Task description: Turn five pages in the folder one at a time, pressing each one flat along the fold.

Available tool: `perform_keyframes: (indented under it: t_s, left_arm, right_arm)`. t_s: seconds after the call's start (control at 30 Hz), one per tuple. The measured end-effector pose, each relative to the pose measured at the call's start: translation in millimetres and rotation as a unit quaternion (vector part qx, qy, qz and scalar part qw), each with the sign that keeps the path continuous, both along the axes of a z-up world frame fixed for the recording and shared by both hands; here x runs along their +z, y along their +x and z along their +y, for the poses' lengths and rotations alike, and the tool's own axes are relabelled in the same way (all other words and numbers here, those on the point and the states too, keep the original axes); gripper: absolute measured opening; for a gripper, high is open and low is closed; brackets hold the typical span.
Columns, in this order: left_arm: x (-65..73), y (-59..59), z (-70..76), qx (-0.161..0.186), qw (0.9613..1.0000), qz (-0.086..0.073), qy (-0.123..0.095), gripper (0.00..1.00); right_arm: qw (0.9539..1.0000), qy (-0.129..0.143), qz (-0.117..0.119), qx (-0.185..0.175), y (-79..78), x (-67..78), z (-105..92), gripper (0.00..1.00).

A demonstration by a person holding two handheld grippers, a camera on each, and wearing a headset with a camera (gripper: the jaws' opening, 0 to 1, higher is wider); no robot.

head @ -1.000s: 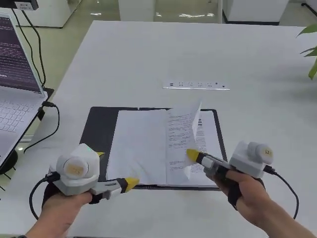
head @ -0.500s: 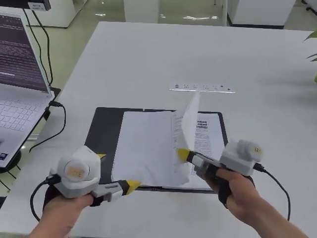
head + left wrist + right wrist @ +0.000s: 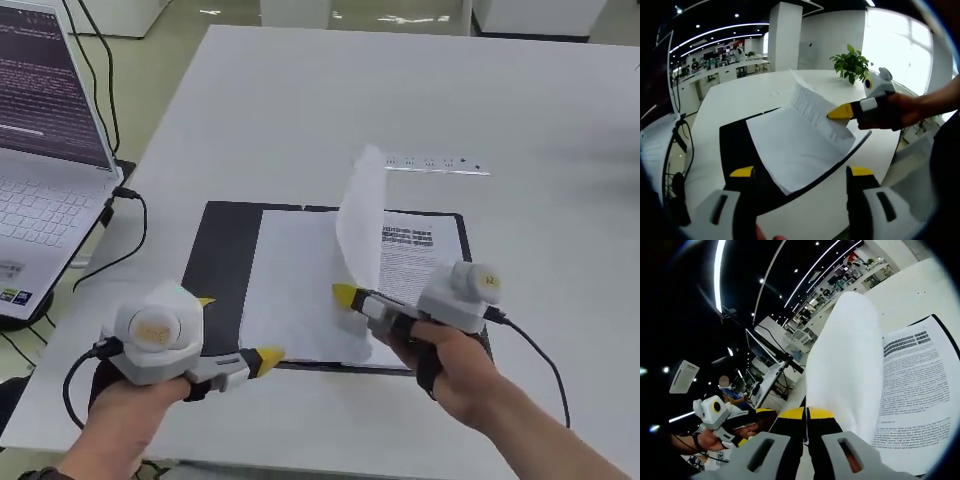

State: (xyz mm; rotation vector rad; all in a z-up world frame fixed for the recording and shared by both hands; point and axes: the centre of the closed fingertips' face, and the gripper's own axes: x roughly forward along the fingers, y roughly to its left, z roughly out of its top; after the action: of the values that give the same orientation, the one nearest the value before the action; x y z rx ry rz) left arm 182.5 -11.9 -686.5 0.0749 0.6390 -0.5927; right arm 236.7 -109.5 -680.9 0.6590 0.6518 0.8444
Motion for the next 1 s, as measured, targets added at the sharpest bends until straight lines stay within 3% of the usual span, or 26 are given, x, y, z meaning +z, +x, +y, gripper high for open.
perform_keyframes:
  t_s: [0.27,0.63,1.0]
  left_arm:
    - [-0.8,0.6,5.7,0.006,1.0,0.001,-0.007,0.72]
    - [-10.8,-10.3,15.2,-0.004,0.9999,0.012,-0.003,0.72]
    - [-16.0,-10.2,22.3,0.009,0.9996,0.018,-0.019,0.71]
  right_arm:
    - [0.9997,-0.007,0.007,0.022,-1.8,-8.1,16.6,0.0]
    - [0.9983,-0.019,0.025,0.049,-4.9,-25.3,41.4,0.0]
    - [0.9959,-0.026,0.048,0.072,-7.4,-42.3,62.2,0.0]
